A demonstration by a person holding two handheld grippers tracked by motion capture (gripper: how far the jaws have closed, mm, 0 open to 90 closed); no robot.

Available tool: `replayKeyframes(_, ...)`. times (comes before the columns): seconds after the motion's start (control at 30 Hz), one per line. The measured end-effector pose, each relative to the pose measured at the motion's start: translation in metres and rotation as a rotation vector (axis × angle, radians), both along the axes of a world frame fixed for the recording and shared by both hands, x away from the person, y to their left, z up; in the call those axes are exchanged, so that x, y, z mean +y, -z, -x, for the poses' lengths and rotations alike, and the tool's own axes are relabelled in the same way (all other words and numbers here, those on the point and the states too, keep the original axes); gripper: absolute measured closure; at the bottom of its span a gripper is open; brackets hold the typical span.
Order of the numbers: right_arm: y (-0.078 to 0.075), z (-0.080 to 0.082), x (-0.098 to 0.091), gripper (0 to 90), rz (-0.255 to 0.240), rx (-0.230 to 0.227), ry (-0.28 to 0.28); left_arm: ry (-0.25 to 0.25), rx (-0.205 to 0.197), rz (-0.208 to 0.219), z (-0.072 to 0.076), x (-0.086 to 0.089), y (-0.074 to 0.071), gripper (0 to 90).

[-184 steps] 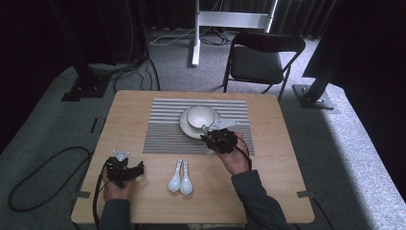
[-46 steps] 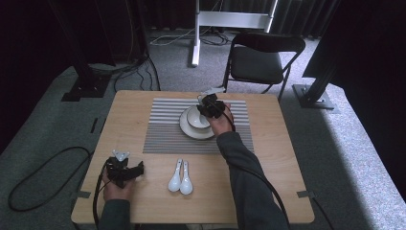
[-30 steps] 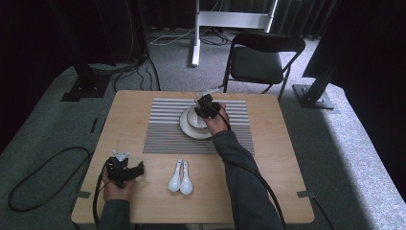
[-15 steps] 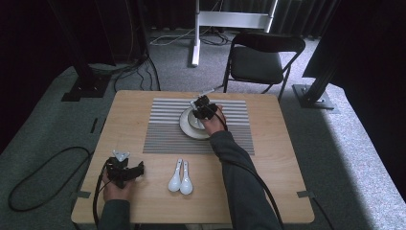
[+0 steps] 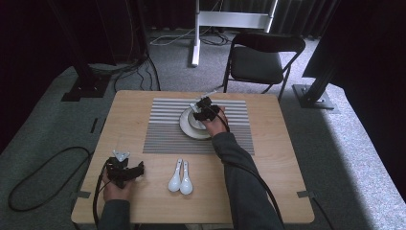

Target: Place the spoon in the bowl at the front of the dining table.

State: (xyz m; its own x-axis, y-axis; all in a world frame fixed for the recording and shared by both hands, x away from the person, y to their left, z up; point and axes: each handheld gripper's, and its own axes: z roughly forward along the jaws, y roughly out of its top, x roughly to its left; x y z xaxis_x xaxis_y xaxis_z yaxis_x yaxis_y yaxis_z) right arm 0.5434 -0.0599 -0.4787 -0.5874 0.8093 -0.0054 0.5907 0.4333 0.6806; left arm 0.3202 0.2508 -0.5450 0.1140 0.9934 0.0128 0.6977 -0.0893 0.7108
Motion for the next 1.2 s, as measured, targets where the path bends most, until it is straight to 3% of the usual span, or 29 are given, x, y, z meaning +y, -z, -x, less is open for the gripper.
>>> replayKeyframes(0.2,-0.015,0.012,-0.016,45.4,-0.059,-0.058,-0.006,0.0,0.0,0.0,0.0,0.0,0.0,16.1)
replayKeyframes(0.47,-0.032,0.027,-0.039,44.9,-0.112,-0.114,-0.005,0.0,0.0,0.0,0.0,0.0,0.0,16.1)
replayKeyframes(0.73,-0.033,0.03,-0.046,44.6,-0.111,-0.126,0.0,0.001,0.001,-0.001,0.0,0.0,0.0,16.1)
replayKeyframes(1.2,-0.036,0.037,-0.038,44.7,-0.106,-0.149,-0.023,0.001,0.001,-0.001,0.0,0.0,0.0,16.1)
